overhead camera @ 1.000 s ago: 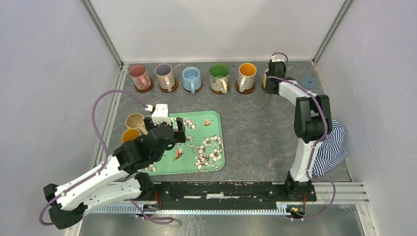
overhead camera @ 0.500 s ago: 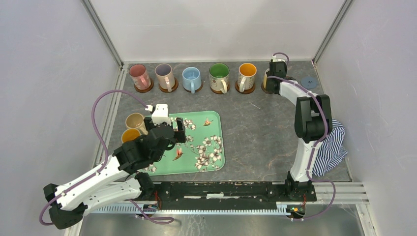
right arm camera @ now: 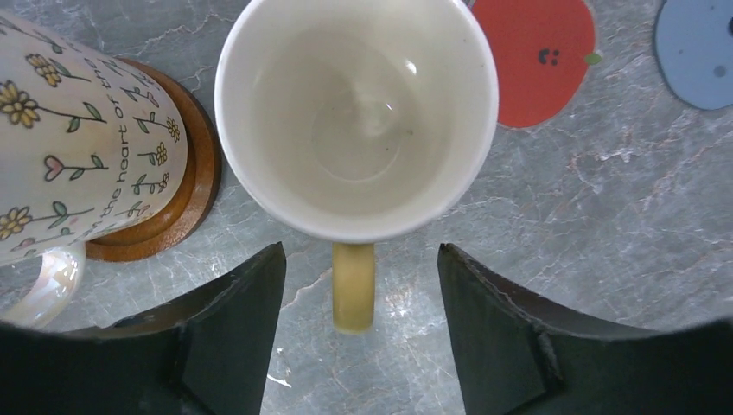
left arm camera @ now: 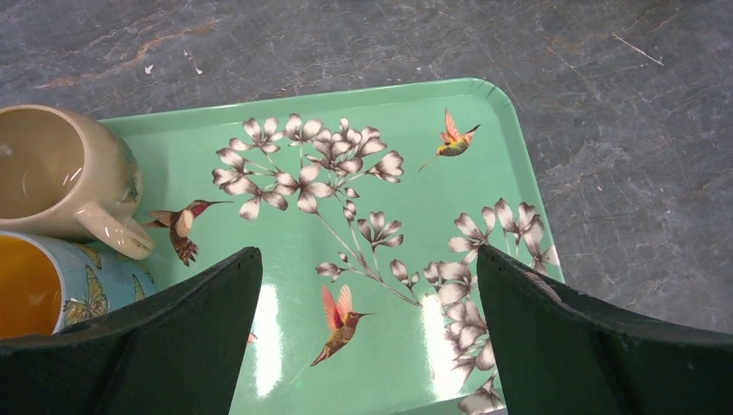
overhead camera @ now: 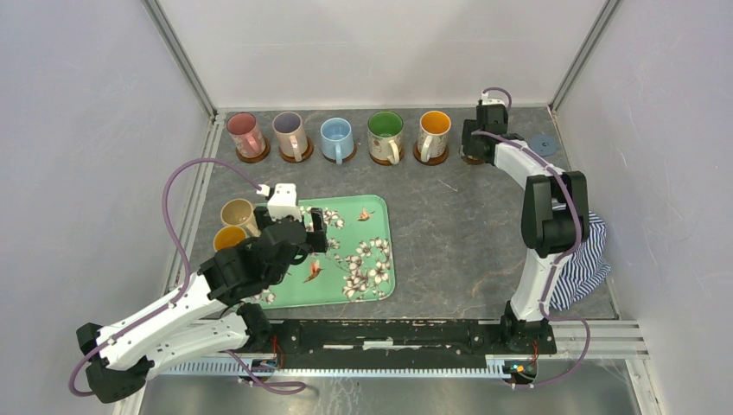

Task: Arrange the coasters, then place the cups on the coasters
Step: Place the cup on the coaster, then move the cup to the tray.

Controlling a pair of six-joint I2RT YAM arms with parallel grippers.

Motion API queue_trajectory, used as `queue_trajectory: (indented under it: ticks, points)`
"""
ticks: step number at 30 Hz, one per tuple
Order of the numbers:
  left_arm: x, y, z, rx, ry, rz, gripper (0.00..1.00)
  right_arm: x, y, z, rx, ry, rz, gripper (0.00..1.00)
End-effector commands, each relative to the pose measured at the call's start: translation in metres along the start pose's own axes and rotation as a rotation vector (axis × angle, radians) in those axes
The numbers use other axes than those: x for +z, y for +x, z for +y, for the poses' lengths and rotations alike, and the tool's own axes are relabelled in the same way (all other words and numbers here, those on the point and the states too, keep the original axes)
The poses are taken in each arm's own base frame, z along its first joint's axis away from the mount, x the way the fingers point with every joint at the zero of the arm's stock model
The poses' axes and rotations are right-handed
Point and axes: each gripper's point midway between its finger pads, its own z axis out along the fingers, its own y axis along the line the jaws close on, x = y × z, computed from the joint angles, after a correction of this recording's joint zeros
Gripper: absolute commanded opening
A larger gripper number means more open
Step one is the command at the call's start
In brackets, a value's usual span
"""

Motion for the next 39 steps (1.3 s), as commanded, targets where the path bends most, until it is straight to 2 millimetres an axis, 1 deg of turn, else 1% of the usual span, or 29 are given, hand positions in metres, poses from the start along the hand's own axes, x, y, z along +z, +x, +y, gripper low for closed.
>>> queue_trajectory:
  ticks: [1, 3, 8, 12, 14, 15, 18, 19, 22, 26, 29, 31, 35, 39]
  points:
    - [-0.005, -0.013, -0.003, -0.074, 0.013, -0.023, 1.0, -0.026, -0.028, -0.009, 0.017, 0.018, -0.074, 0.74]
    - [-0.006, -0.016, -0.002, -0.095, 0.001, -0.031, 1.0, -0.031, -0.024, -0.013, 0.017, 0.028, -0.073, 0.81]
    - [-0.01, -0.02, 0.009, -0.171, -0.061, -0.043, 1.0, -0.055, -0.014, -0.028, 0.022, 0.071, -0.094, 0.97]
    - [-0.014, -0.019, 0.02, -0.217, -0.109, -0.042, 1.0, -0.072, -0.004, -0.034, 0.029, 0.072, -0.106, 0.98]
    - [-0.017, -0.017, 0.029, -0.243, -0.153, -0.04, 1.0, -0.08, 0.001, -0.036, 0.037, 0.064, -0.11, 0.98]
    - [-0.02, -0.014, 0.037, -0.263, -0.192, -0.04, 1.0, -0.086, 0.004, -0.035, 0.041, 0.05, -0.116, 0.98]
    - [-0.028, -0.005, 0.063, -0.344, -0.306, -0.049, 1.0, -0.1, 0.012, -0.028, 0.049, -0.011, -0.131, 0.98]
    - [-0.031, -0.002, 0.071, -0.342, -0.337, -0.049, 1.0, -0.106, 0.016, -0.026, 0.051, -0.03, -0.138, 0.98]
    - [-0.039, 0.01, 0.093, -0.434, -0.422, -0.064, 1.0, -0.12, 0.029, -0.018, 0.058, -0.082, -0.162, 0.98]
    - [-0.048, 0.029, 0.118, -0.53, -0.506, -0.078, 1.0, -0.141, 0.038, 0.0, 0.039, -0.153, -0.199, 0.98]
    - [-0.048, 0.033, 0.123, -0.571, -0.507, -0.1, 1.0, -0.151, 0.046, 0.011, 0.028, -0.193, -0.211, 0.98]
    - [-0.045, 0.04, 0.125, -0.591, -0.52, -0.11, 1.0, -0.155, 0.05, 0.017, 0.027, -0.22, -0.215, 0.98]
    - [-0.04, 0.047, 0.128, -0.58, -0.556, -0.127, 1.0, -0.162, 0.056, 0.03, 0.014, -0.258, -0.223, 0.98]
    - [-0.035, 0.052, 0.13, -0.587, -0.594, -0.141, 1.0, -0.165, 0.062, 0.038, 0.003, -0.284, -0.223, 0.98]
